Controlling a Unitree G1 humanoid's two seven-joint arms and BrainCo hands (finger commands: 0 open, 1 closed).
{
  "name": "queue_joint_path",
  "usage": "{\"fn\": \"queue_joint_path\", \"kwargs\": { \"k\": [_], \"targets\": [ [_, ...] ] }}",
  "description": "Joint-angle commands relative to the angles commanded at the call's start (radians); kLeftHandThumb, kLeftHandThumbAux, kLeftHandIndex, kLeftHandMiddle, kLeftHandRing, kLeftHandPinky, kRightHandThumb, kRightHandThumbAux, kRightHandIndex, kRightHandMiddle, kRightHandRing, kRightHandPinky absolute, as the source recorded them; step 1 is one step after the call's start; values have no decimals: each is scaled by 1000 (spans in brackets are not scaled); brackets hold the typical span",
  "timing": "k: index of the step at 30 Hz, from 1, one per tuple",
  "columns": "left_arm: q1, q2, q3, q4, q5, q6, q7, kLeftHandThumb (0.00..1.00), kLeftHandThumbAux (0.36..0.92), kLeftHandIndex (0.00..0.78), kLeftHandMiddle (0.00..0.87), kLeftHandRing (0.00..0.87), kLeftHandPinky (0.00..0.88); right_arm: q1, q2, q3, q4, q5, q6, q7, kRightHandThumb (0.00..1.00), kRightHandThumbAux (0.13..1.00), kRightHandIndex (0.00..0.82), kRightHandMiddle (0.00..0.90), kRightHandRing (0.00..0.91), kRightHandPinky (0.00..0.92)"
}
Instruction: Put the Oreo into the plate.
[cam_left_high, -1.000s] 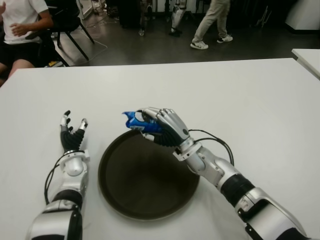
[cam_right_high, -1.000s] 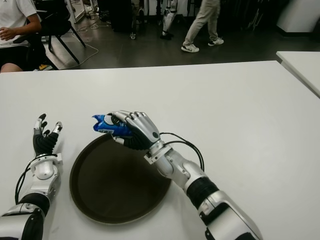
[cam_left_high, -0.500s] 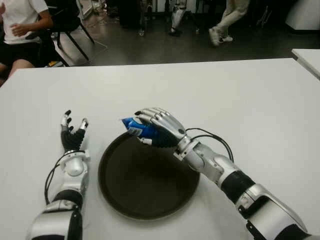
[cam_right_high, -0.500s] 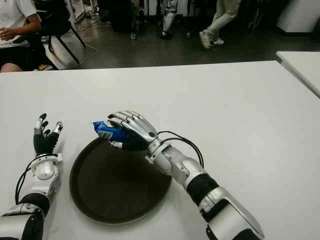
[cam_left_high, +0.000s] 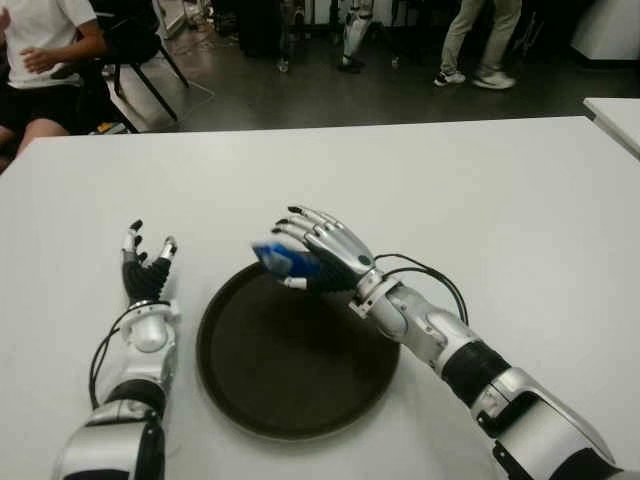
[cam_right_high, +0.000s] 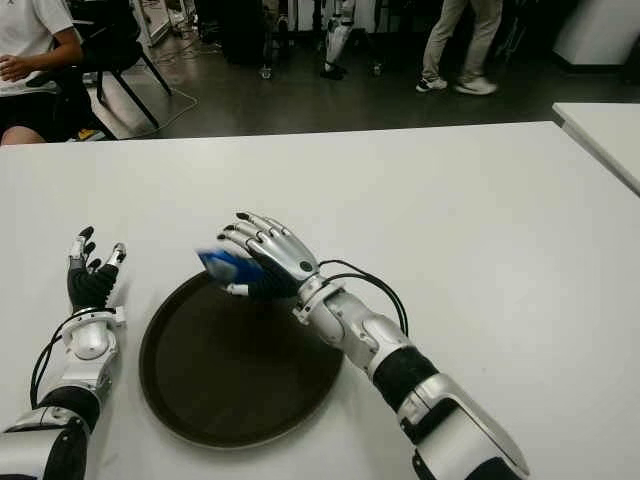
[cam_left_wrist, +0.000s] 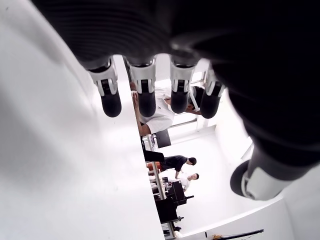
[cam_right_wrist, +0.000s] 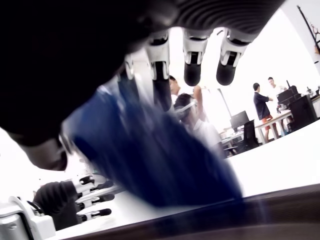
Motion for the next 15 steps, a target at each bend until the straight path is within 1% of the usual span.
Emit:
{"fn": "queue_joint_path", "kwargs": {
  "k": [6,15],
  "targets": [
    [-1,-1,3,1,-3,2,1,373,622,44,67,36,24,-1,4,1,10,-1,1,-15,0,486,0,0,0,0],
    [-2,-3,7,3,-7,8,3,369,628,41,53,16,3,-8,4,4,27,1,-11,-30,0,498,0,0,0,0]
  ]
}}
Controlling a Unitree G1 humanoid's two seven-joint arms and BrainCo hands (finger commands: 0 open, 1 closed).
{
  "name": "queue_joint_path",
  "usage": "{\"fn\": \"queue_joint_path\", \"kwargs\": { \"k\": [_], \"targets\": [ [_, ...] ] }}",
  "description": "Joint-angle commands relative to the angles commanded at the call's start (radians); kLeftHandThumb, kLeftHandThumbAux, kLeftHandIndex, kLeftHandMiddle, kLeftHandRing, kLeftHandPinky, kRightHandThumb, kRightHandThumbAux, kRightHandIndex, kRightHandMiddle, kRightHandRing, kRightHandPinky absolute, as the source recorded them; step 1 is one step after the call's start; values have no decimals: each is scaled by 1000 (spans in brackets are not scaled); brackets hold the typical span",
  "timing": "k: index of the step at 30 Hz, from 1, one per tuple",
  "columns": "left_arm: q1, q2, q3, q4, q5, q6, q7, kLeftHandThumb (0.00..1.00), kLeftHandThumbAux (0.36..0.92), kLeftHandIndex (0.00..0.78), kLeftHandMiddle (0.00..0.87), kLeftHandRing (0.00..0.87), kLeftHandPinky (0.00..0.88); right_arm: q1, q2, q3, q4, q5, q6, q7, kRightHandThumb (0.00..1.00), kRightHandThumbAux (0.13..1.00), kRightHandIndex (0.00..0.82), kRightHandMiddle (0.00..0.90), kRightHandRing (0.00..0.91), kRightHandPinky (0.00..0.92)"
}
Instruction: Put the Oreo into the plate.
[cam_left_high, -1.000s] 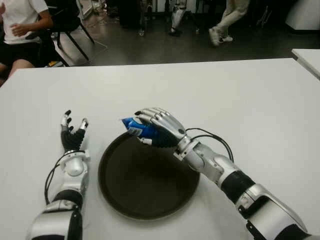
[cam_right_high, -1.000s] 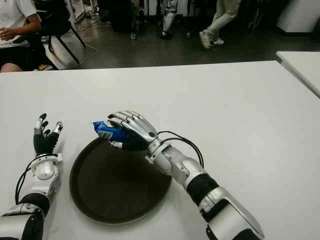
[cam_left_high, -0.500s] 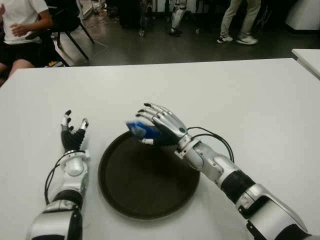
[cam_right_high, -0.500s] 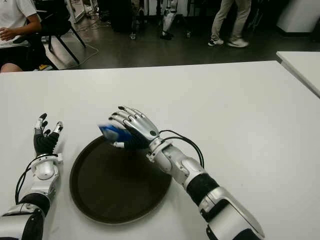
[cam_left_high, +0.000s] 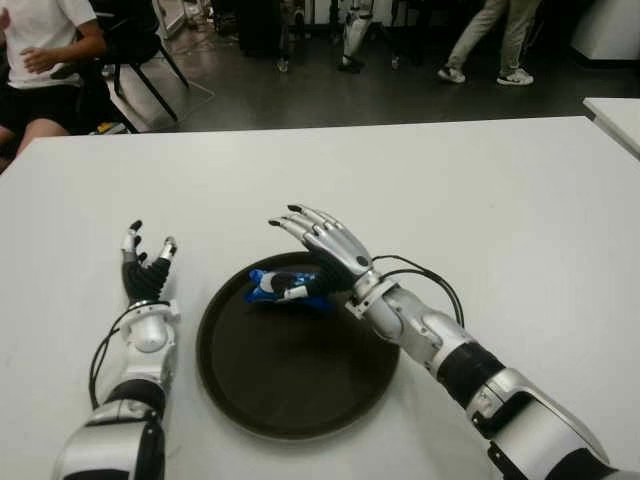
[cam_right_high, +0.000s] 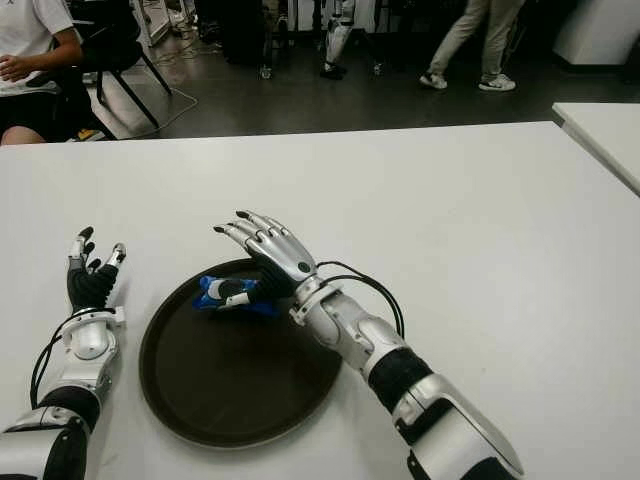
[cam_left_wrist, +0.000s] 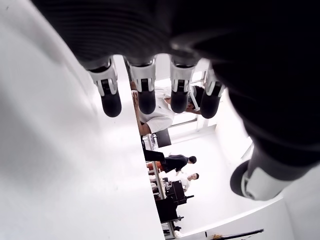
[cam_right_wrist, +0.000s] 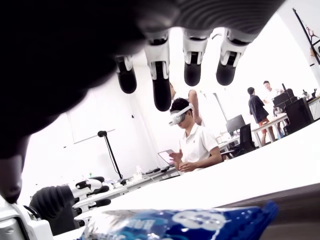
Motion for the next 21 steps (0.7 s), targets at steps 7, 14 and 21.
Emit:
{"fn": "queue_joint_path", "kwargs": {
  "k": [7,14,21],
  "targets": [
    [-2,-1,3,2,-3,9,-5,359,619,34,46,15,12,-4,2,1,10,2,2,-2,0,501,0,0,0,0],
    [-3,-3,6,1,-3,11,-4,362,611,41,62,37,31,-4,0,2,4,6,8,17,0,498,0,0,0,0],
    [-3,-2,9,2,-4,10,-10,369,607,40,58,29,18,-4,-1,3,8,15,-16,21,0,486,0,0,0,0]
  ]
}}
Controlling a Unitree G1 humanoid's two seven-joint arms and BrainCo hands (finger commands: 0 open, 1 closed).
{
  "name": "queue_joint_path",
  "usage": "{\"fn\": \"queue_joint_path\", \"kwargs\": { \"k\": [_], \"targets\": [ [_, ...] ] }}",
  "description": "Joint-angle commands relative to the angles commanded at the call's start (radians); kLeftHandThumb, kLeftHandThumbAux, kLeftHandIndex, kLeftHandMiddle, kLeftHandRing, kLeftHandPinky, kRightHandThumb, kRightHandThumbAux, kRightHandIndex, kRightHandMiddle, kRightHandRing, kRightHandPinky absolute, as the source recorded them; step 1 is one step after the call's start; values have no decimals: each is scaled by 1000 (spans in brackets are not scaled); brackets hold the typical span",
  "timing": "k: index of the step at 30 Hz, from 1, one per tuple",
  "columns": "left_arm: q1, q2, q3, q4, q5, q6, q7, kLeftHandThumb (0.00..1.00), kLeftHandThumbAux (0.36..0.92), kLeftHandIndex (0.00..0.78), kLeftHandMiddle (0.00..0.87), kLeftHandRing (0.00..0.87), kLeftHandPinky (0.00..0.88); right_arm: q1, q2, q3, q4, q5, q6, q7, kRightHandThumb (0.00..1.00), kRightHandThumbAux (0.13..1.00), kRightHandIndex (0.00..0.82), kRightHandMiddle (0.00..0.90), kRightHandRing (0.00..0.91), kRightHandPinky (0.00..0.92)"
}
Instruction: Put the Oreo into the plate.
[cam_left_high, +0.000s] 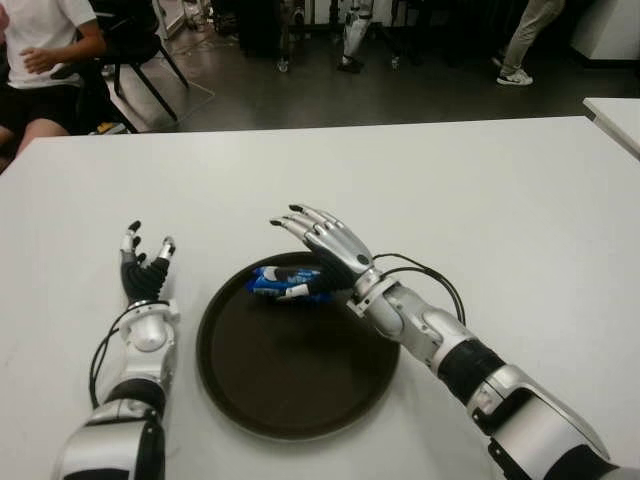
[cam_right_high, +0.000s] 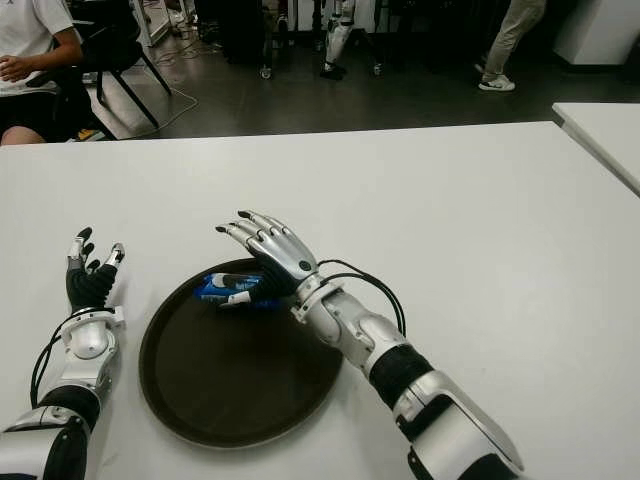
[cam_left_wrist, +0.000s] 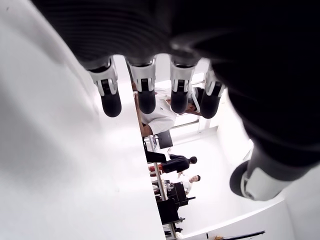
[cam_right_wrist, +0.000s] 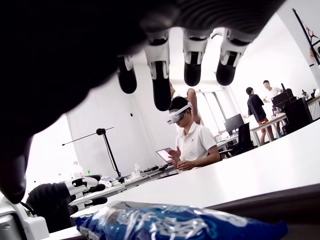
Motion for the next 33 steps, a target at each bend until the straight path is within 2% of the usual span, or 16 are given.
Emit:
{"fn": "queue_joint_path", "kwargs": {
  "k": [14,22,33],
  "targets": [
    [0,-2,2,-1,1,0,1,373,625,47,51,26,30,-10,12,-23,65,66,-134,-1,0,423,0,0,0,0],
    [0,-2,1,-1,5,-2,9,370,612,49,55,29,30,-17,13,-30,83,75,-170,9,0,433,0,0,0,0],
    [-1,-1,2,3,5,2,10,364,614,55,61,33,30,-21,17,-32,99,69,-179,-8,0,423,0,0,0,0]
  ]
}}
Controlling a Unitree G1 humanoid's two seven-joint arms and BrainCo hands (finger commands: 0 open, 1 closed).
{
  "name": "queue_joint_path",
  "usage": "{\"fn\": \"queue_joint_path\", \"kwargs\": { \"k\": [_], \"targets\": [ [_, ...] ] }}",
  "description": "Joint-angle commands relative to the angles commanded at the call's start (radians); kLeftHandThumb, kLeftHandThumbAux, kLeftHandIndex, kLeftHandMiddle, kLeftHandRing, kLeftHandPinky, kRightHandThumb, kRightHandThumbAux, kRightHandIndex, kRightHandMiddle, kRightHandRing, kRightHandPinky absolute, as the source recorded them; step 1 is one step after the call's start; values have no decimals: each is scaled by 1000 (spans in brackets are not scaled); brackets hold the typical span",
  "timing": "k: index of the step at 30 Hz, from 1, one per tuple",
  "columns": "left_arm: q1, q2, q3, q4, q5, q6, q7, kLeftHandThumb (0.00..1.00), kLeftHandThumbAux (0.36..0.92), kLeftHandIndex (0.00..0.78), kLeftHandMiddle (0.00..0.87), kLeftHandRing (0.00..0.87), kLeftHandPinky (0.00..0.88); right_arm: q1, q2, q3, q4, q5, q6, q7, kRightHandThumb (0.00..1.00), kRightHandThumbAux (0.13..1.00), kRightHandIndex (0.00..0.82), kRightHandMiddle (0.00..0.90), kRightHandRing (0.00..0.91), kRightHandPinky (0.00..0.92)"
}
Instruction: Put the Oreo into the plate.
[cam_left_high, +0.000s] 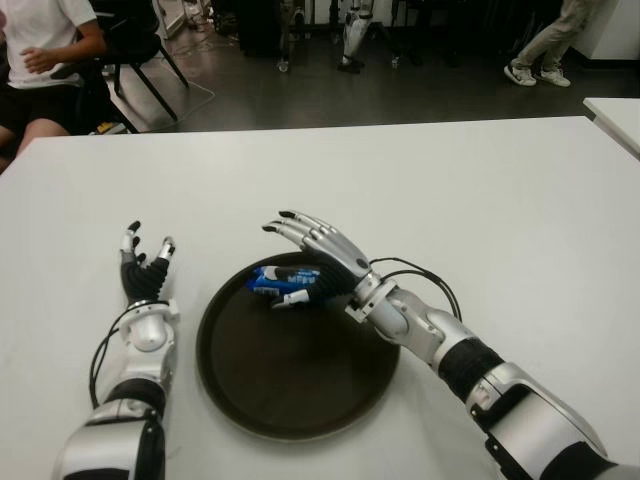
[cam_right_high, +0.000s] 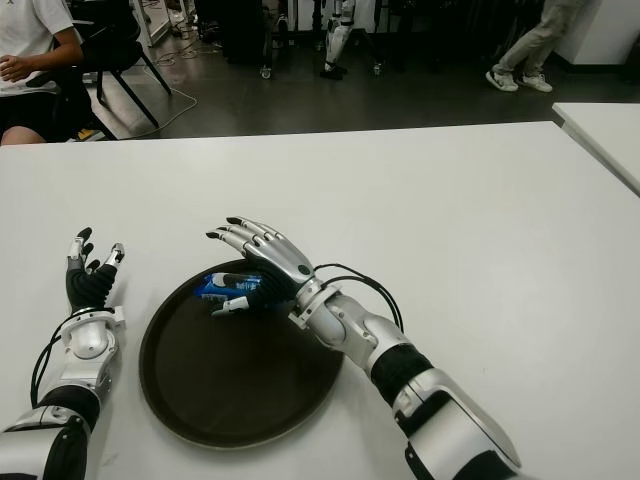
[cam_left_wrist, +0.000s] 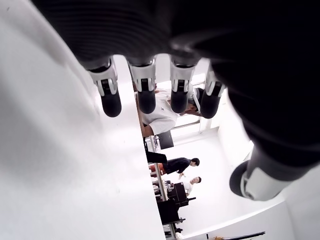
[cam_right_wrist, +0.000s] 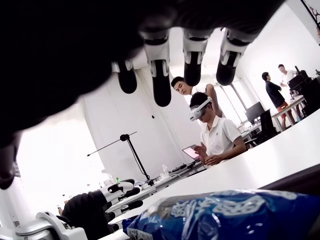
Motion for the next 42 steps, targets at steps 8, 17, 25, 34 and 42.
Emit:
{"fn": "queue_joint_path", "kwargs": {
  "k": [8,17,25,34,42],
  "targets": [
    [-1,-4,6,1,-9,-3,-11,367,624,40,44,15,14,-28,-6,-17,65,12,-49,-51,0,473,0,0,0,0],
    [1,-8,10,-5,-17,-5,-22,355,629,40,44,15,6,-114,-99,-154,167,127,-246,-99,0,543,0,0,0,0],
    [1,0,15,4,-28,-5,-36,331,623,35,43,18,7,-167,-166,-273,309,160,-225,-299,0,585,0,0,0,0],
    [-2,17,22,15,-35,0,-60,321,616,33,53,25,15,-143,-223,-388,358,255,-249,-372,0,611,0,0,0,0],
    [-7,34,19,24,-32,9,-73,321,613,45,62,23,3,-135,-216,-384,407,232,-142,-438,0,651,0,0,0,0]
  ]
}}
